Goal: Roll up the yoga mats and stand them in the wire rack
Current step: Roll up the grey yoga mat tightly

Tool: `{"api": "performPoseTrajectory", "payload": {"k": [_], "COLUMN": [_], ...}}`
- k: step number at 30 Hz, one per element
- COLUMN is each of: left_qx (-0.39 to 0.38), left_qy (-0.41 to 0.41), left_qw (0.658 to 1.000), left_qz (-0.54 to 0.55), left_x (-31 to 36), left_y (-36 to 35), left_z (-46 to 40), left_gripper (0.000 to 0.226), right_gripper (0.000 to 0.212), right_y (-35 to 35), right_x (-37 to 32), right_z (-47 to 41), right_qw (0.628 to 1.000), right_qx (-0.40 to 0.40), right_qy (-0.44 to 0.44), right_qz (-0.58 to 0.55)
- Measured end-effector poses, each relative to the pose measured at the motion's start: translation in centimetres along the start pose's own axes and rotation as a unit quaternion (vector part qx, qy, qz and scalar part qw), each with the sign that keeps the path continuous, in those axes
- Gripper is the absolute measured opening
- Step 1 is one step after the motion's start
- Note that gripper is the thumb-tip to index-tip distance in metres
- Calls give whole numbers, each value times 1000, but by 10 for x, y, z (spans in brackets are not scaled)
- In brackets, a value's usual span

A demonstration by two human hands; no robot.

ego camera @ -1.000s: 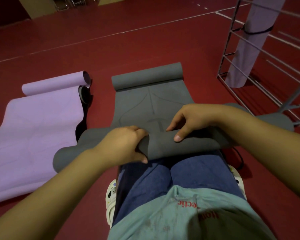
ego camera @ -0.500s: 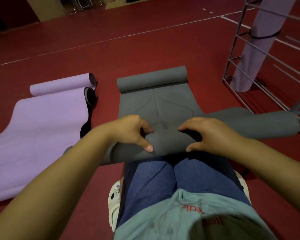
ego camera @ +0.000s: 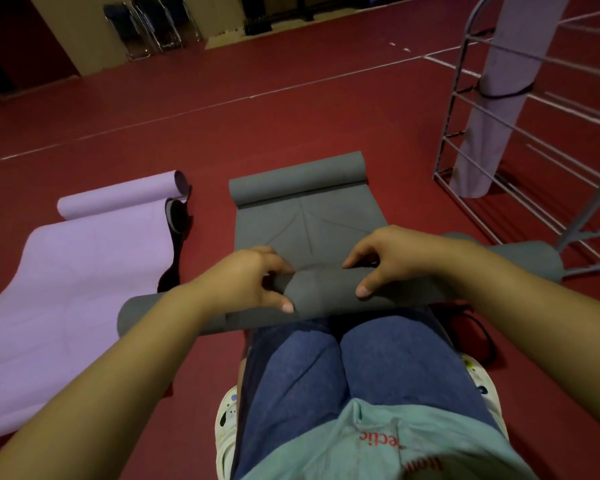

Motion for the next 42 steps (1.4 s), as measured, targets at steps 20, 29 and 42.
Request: {"api": "performPoseTrajectory", "payload": {"k": [20,29,42], "left_qx": [-83,-108,6], "left_qy": [47,85,41], "left_qw": [994,988,981], "left_qz": [50,69,-190], "left_x": [-18,-27,-10], "left_y": [-8,-8,-11], "left_z": [-28,-38,-24], "left_gripper": [58,67,72], "right_gripper": [70,72,76], "right_y": [-7,-9,7], "right_x": [-15,-9,-9], "right_z": [24,4,-14], "right_qw": [974,964,978], "right_qx": [156,164,98], "right_qy": [64,40,32], "right_qz": [151,207,180]}}
Point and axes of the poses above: each hand's wrist, its own z-axis away from the middle knuckle, its own y-axis out of the back of the hand, x = y × z, the point moved 7 cm from there along -z, towards the middle knuckle, and after that the axes turned 3 degrees about -y, right-handed, at the moved point
